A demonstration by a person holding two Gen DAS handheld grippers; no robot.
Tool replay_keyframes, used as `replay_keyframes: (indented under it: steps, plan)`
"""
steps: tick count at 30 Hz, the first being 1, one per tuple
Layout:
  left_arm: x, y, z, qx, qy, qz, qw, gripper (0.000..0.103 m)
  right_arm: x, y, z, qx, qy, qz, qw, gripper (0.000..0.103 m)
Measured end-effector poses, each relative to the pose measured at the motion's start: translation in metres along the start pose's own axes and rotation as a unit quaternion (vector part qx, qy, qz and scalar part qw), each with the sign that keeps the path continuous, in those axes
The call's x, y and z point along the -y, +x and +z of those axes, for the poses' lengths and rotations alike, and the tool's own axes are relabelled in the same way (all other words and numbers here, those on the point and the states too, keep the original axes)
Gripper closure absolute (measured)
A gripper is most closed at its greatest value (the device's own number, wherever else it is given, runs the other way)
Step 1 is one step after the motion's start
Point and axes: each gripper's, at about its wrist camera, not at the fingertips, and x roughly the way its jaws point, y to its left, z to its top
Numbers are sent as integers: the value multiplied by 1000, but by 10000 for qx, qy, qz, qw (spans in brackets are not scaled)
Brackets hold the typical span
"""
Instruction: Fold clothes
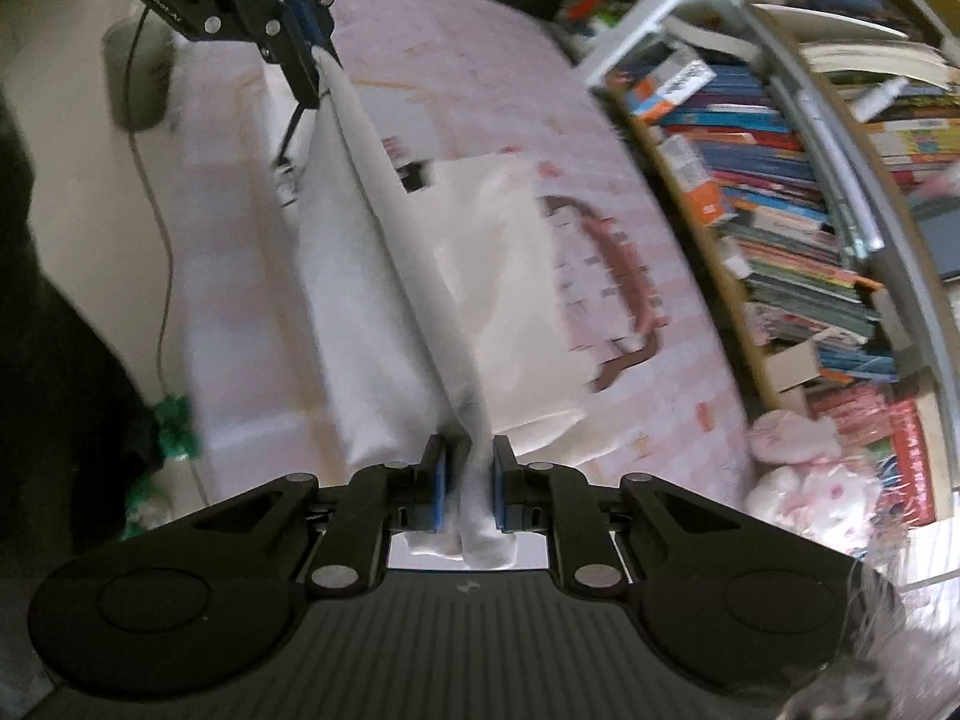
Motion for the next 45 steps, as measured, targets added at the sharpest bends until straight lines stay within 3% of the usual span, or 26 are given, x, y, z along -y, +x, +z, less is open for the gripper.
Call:
replay_keyframes:
  steps: [8, 12, 14, 15, 16, 17, 18, 19, 22, 26, 29, 32, 36, 38, 39, 40, 41, 43, 44, 45]
  plan:
    - [-78, 42, 34, 176, -513, -309, 9981, 98, 92, 41, 25, -14, 448, -343, 9984, 98]
    - [-107, 78, 38, 28, -821, -450, 9956, 100, 128, 73, 28, -127, 969, 57, 9952, 99]
    - [-115, 89, 37, -15, -812, -486, 9955, 101, 139, 80, 20, -138, 1429, 524, 9883, 97]
    - [-117, 91, 36, -23, -789, -525, 9955, 101, 144, 83, 17, -143, 1657, 757, 9832, 91]
    - [-119, 94, 34, -54, -753, -548, 9956, 101, 150, 87, 13, -149, 1883, 989, 9770, 74]
    - [-120, 96, 32, -93, -707, -513, 9961, 100, 153, 90, 9, -153, 2033, 1194, 9717, 64]
    - [-122, 99, 30, -125, -683, -440, 9966, 100, 151, 93, 7, -168, 1963, 1316, 9715, 58]
    - [-124, 101, 27, -151, -673, -401, 9968, 100, 147, 96, 6, -231, 1841, 1399, 9726, 58]
    - [-133, 100, 18, -133, -863, -796, 9930, 91, 138, 111, 6, -528, 1719, 1502, 9722, 58]
    - [-132, 103, 0, -318, -933, -978, 9903, 59, 137, 134, 2, -698, 1865, 1675, 9655, 52]
    - [-130, 112, -18, -460, -1123, -989, 9877, 58, 141, 151, -1, -749, 2128, 1796, 9575, 51]
    - [-135, 124, -34, -460, -1763, -1149, 9765, 58, 144, 162, -5, -723, 2472, 1869, 9480, 52]
    - [-136, 130, -43, -264, -2354, -1232, 9637, 58, 142, 150, -9, -614, 2649, 1861, 9442, 80]
    - [-137, 131, -44, -219, -2496, -1263, 9598, 58, 140, 142, -9, -586, 2631, 1824, 9456, 80]
    - [-138, 132, -45, -219, -2544, -1269, 9585, 58, 139, 140, -10, -597, 2613, 1822, 9460, 76]
    - [-139, 133, -46, -217, -2610, -1268, 9567, 58, 139, 138, -12, -605, 2615, 1813, 9461, 64]
    - [-140, 134, -47, -206, -2684, -1270, 9547, 58, 140, 139, -13, -610, 2667, 1788, 9451, 60]
    - [-141, 134, -49, -84, -2888, -1290, 9486, 68, 143, 140, -18, -612, 2877, 1794, 9388, 60]
    - [-140, 133, -49, -8, -2910, -1272, 9482, 95, 145, 142, -20, -601, 3031, 1837, 9331, 60]
    - [-138, 130, -49, 76, -2910, -1246, 9485, 97, 147, 145, -22, -587, 3174, 1876, 9277, 59]
